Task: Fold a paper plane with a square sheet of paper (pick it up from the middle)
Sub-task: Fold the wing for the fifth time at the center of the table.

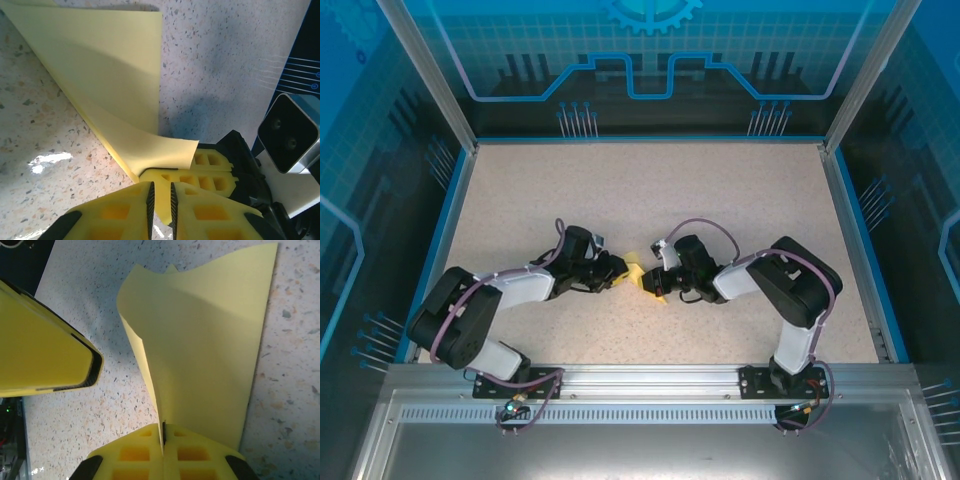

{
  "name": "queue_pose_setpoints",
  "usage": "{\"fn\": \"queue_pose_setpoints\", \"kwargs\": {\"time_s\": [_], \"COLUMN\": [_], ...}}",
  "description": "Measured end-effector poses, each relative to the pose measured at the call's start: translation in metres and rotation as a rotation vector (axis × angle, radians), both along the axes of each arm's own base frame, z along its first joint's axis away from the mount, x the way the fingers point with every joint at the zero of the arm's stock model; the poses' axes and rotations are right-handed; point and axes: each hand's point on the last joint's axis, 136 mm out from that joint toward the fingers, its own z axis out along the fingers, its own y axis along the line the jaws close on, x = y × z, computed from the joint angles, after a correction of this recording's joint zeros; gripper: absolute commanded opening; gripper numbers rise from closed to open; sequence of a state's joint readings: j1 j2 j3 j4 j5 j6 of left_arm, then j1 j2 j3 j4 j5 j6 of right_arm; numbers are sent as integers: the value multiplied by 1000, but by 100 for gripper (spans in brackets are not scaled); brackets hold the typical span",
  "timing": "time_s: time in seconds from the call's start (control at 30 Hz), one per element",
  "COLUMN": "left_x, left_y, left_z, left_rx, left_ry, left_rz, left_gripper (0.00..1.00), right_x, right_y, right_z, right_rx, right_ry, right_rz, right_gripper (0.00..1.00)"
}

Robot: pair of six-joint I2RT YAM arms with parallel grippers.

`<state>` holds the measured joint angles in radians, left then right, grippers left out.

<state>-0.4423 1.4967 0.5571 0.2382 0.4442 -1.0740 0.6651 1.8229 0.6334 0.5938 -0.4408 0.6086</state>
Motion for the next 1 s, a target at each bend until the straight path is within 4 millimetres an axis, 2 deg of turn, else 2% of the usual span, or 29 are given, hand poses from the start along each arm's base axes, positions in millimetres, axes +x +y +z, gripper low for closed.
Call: {"fn": "queue_pose_setpoints", "kwargs": {"time_s": [0.57, 1.0], "left_x": [-4, 5], "left_y": [-12, -17], "left_z": [-18, -19], "left_rx": [2, 9], "left_ry": [17, -16], "left_rz": [-44, -65], "left_gripper": [12, 7], "right_x": [4, 4], "right_y": [-4, -4], "right_z": [-3, -4], "right_rx": [57, 47], "right_ry": [115, 126], "right_rz": [-26, -20], "right_gripper": [0, 0]}}
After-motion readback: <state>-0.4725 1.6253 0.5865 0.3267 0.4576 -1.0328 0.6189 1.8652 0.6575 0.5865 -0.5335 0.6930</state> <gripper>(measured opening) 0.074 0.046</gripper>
